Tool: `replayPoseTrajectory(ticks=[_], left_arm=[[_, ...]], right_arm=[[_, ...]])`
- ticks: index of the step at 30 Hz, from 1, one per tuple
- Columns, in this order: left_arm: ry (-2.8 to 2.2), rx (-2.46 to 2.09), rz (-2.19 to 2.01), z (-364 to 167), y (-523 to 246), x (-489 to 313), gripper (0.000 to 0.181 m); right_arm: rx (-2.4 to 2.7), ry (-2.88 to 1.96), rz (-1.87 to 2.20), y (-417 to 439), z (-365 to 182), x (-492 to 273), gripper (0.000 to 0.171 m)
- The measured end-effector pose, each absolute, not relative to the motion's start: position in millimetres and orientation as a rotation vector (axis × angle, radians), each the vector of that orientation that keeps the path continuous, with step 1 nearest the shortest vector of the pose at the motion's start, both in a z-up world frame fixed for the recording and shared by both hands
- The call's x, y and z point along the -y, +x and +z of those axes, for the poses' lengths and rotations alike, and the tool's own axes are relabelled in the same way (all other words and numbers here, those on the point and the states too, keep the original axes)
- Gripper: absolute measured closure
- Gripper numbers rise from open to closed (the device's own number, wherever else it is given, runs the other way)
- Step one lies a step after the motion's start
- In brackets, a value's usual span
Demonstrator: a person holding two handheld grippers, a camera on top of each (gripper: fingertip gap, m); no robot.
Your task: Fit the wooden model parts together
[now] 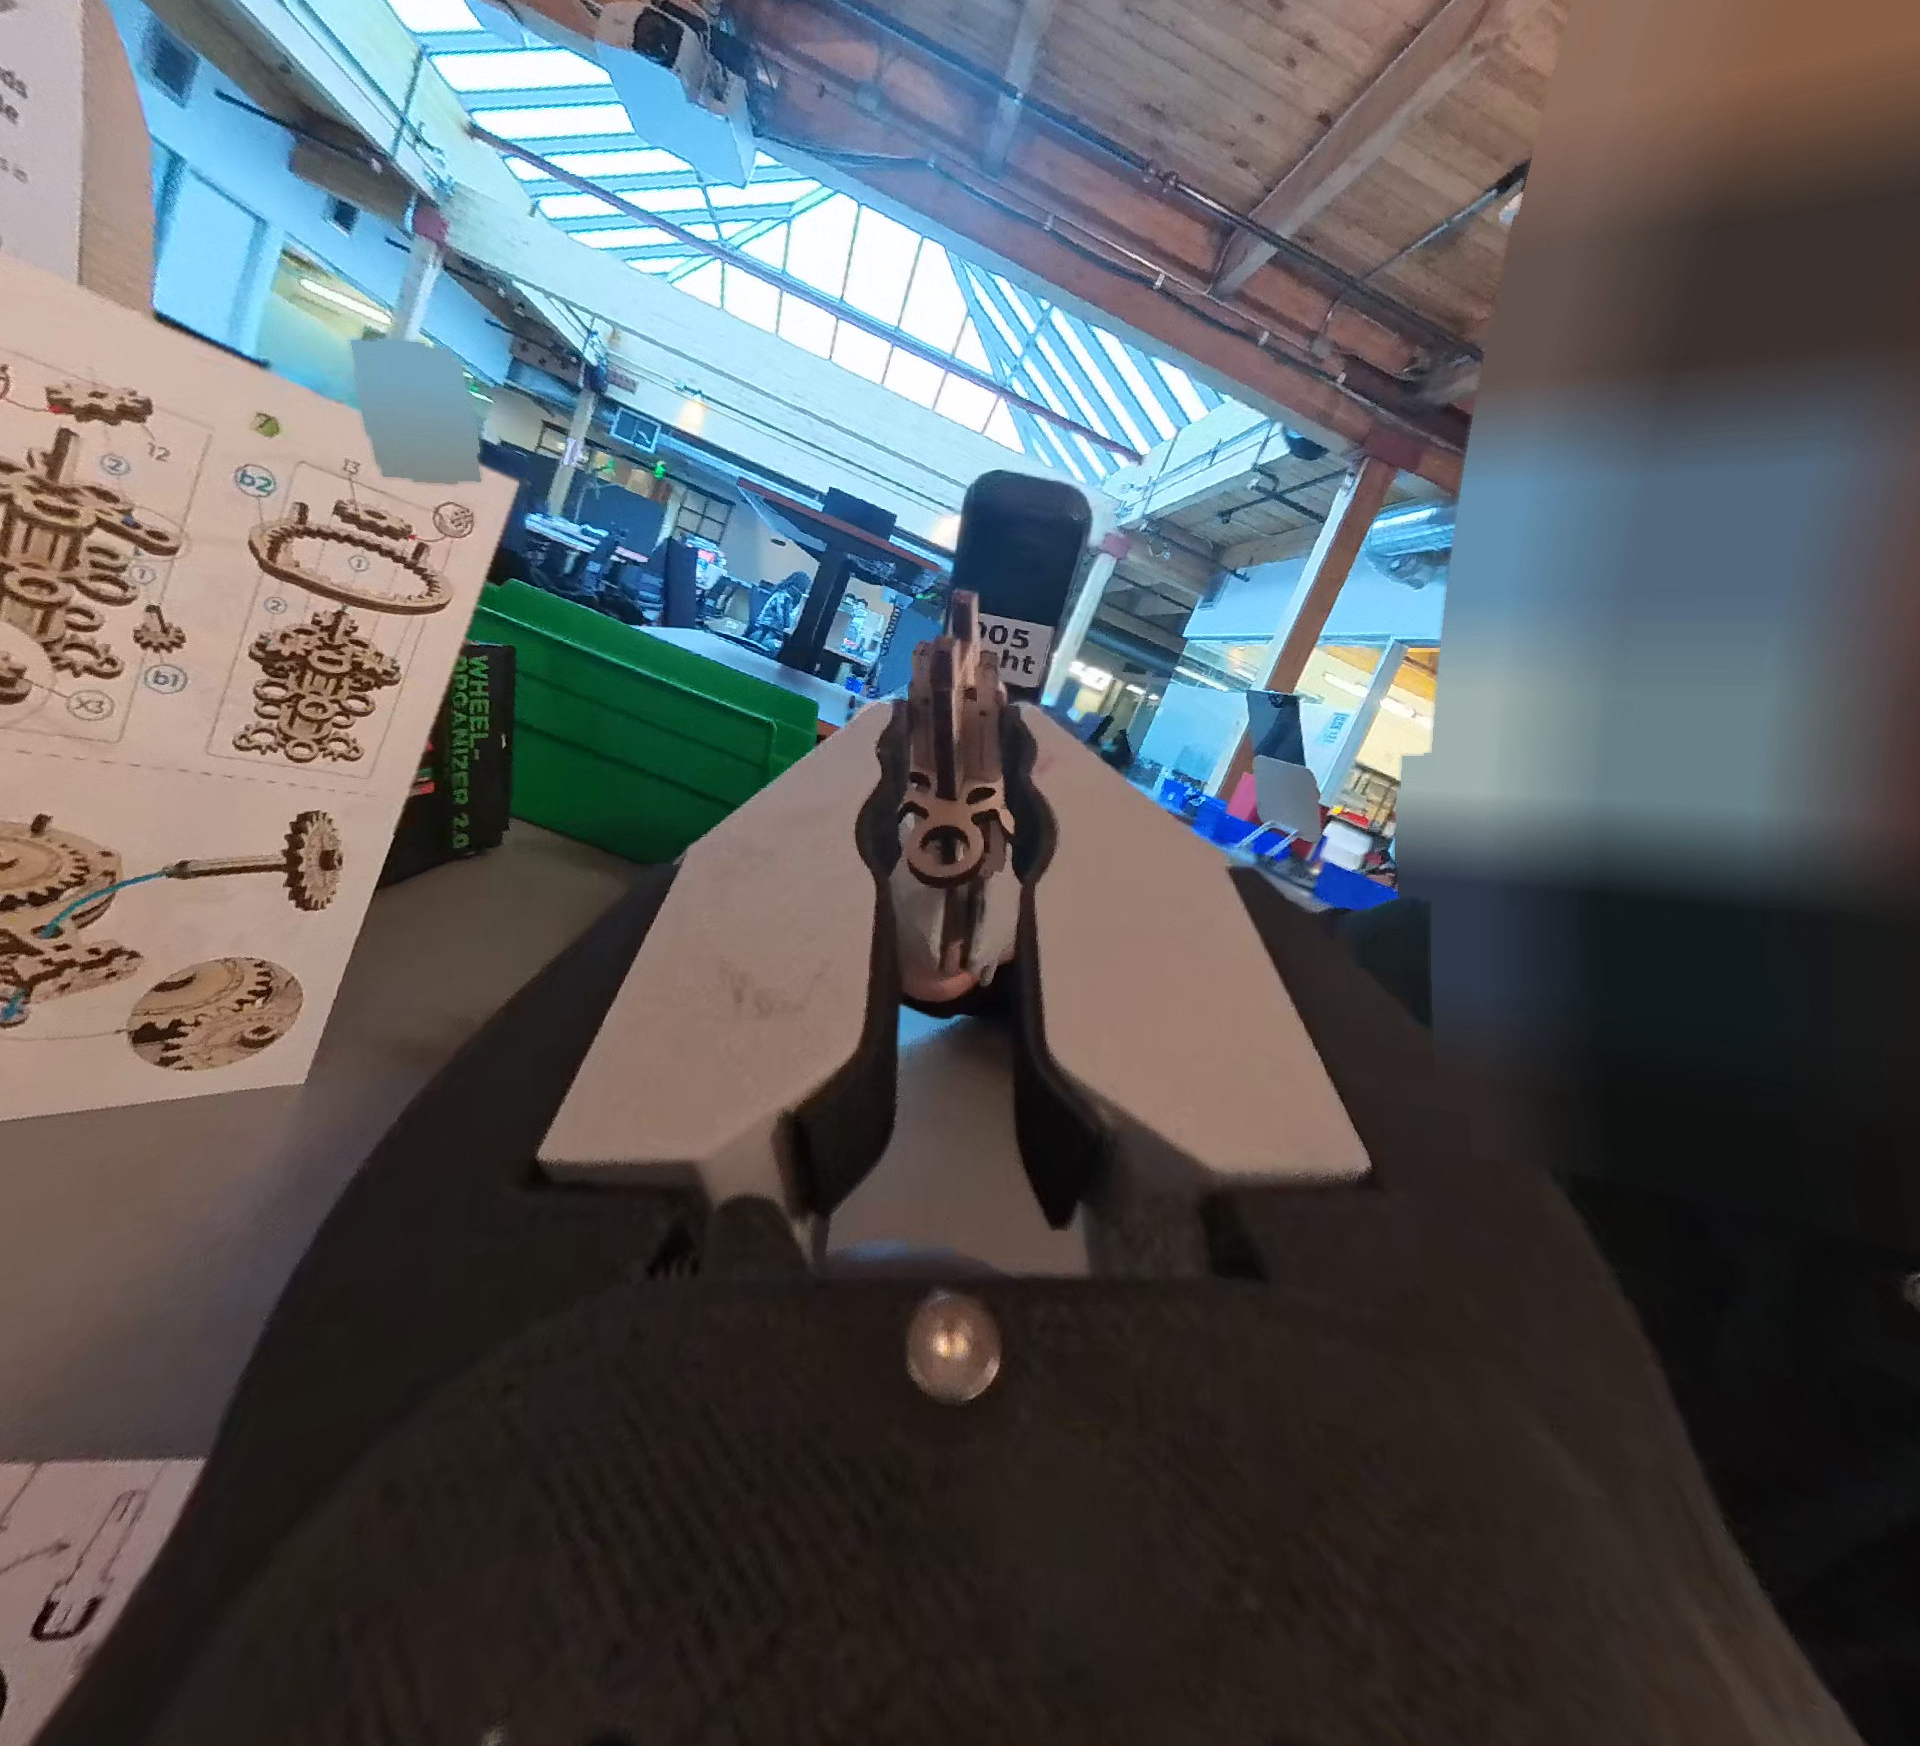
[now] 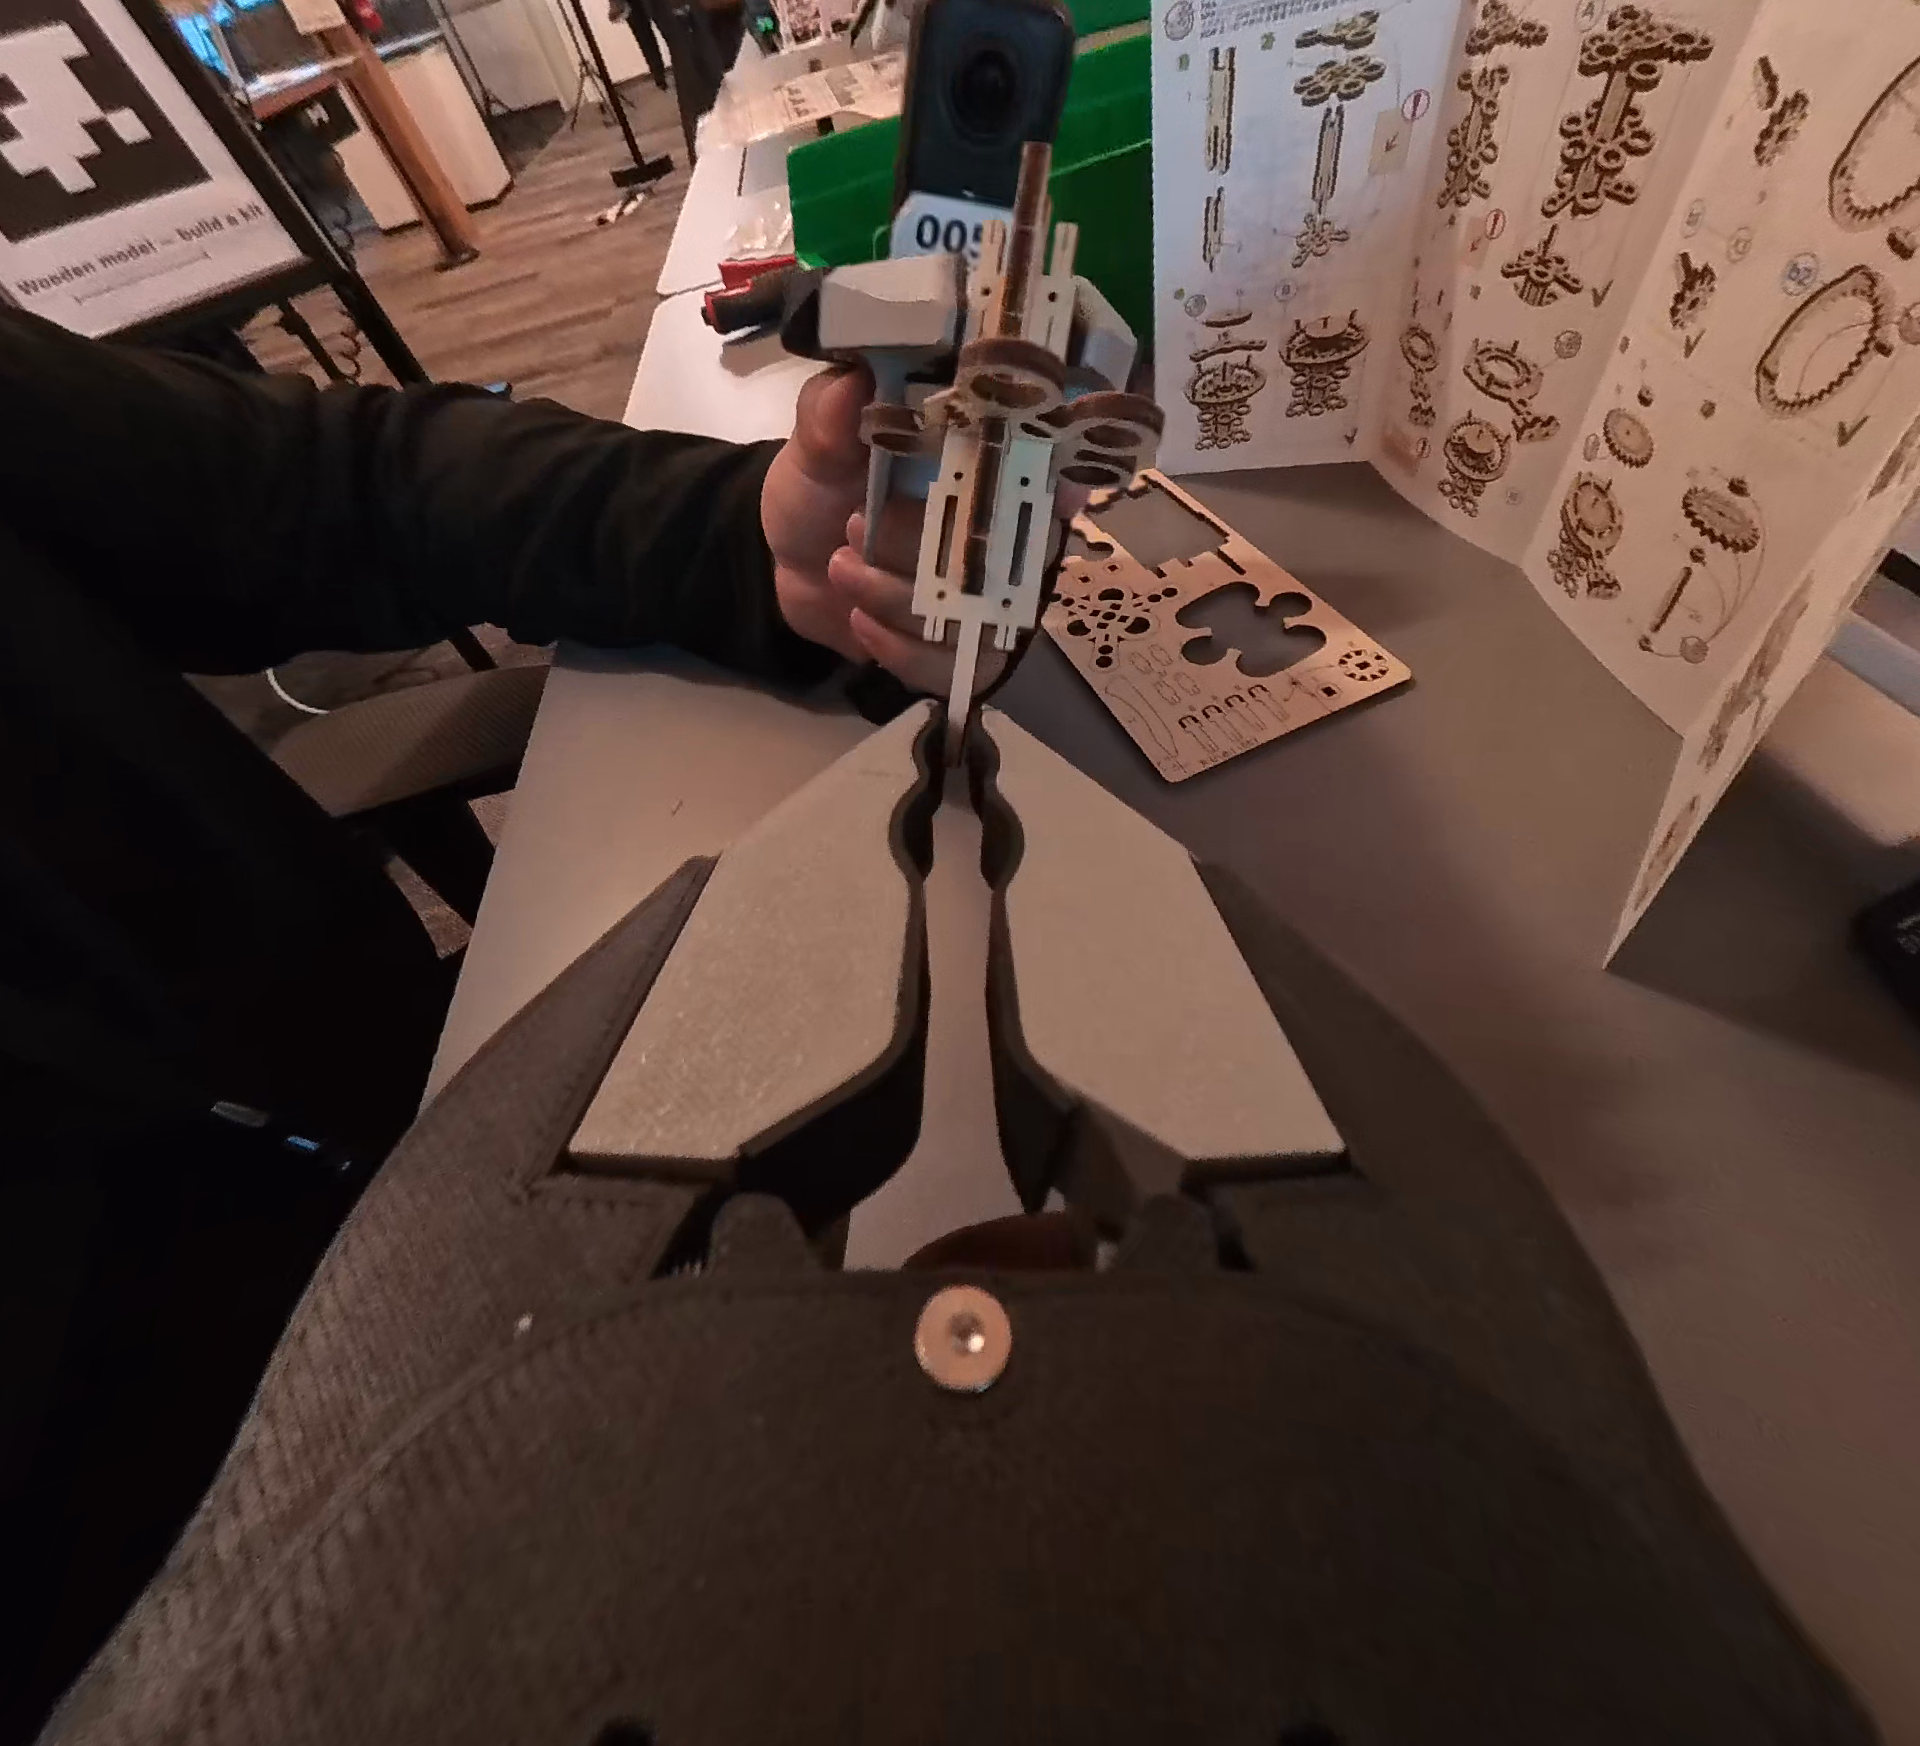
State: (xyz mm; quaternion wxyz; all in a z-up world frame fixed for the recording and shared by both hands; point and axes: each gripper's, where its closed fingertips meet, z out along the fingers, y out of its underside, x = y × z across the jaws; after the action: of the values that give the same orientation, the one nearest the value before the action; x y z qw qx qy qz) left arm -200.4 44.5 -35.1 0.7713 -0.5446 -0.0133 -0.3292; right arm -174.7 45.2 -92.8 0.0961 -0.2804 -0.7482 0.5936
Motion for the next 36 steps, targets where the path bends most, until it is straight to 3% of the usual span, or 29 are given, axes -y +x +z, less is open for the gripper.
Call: replayPoseTrajectory(ticks=[19, 23, 36], left_arm=[[-1.232, -0.081, -0.730, -37.9, -179.9, -44.8, 0.166], [-1.337, -0.113, -0.660, -48.1, -184.5, -44.2, 0.157], [-1.424, -0.114, -0.561, -54.1, -198.8, -40.6, 0.171]], right_arm=[[2.247, -0.707, 1.681, -167.7, -95.4, -42.4, 0.171], [2.255, -0.710, 1.607, -172.4, -104.2, -49.7, 0.171], [2.357, -0.861, 1.702, -172.8, -123.8, -56.1, 0.171]])
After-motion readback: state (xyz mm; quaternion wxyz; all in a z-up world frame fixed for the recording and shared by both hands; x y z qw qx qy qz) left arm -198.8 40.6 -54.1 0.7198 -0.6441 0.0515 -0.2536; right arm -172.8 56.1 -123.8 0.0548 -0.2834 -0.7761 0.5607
